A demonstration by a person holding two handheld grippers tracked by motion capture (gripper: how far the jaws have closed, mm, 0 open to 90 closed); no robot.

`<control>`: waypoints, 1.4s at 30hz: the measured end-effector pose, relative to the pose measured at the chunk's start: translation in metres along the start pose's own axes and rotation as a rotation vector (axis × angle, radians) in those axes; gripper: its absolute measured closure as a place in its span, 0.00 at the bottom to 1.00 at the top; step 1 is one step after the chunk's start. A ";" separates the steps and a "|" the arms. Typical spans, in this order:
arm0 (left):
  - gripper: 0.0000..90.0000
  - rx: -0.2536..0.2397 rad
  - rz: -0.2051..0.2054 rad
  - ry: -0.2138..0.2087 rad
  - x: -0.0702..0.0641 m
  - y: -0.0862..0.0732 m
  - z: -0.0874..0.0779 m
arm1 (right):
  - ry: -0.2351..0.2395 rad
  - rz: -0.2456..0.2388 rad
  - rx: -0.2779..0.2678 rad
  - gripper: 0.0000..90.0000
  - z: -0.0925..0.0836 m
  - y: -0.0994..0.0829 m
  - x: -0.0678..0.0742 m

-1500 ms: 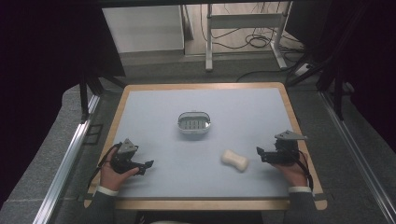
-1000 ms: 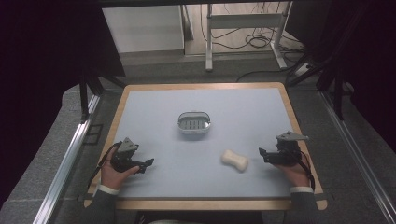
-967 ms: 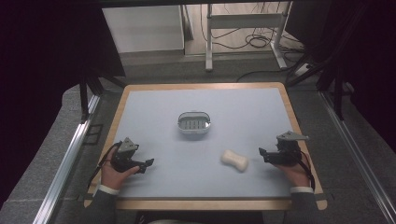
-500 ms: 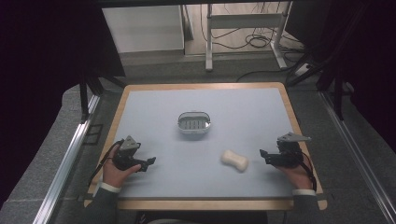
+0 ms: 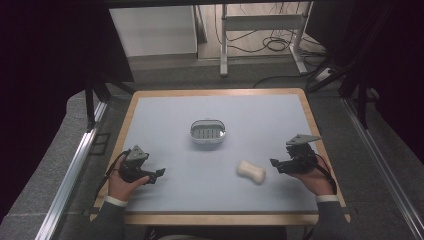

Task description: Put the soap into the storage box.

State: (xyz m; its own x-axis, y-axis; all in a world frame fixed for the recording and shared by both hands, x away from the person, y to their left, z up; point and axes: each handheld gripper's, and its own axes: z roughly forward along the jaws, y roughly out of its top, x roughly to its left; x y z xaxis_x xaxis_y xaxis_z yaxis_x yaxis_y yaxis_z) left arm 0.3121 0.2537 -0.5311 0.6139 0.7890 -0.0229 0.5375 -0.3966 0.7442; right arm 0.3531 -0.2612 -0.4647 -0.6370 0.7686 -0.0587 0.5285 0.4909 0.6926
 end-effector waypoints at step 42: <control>0.11 0.027 0.020 -0.009 -0.002 0.000 0.004 | 0.168 -0.188 0.318 0.33 0.049 0.044 0.061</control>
State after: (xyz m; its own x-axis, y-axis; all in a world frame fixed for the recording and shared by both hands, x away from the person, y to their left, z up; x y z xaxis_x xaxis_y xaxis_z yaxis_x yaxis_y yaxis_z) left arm 0.3126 0.2501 -0.5338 0.6299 0.7765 -0.0144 0.5401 -0.4247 0.7265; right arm 0.3650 -0.1730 -0.4733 -0.8083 0.5881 -0.0264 0.5243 0.7396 0.4220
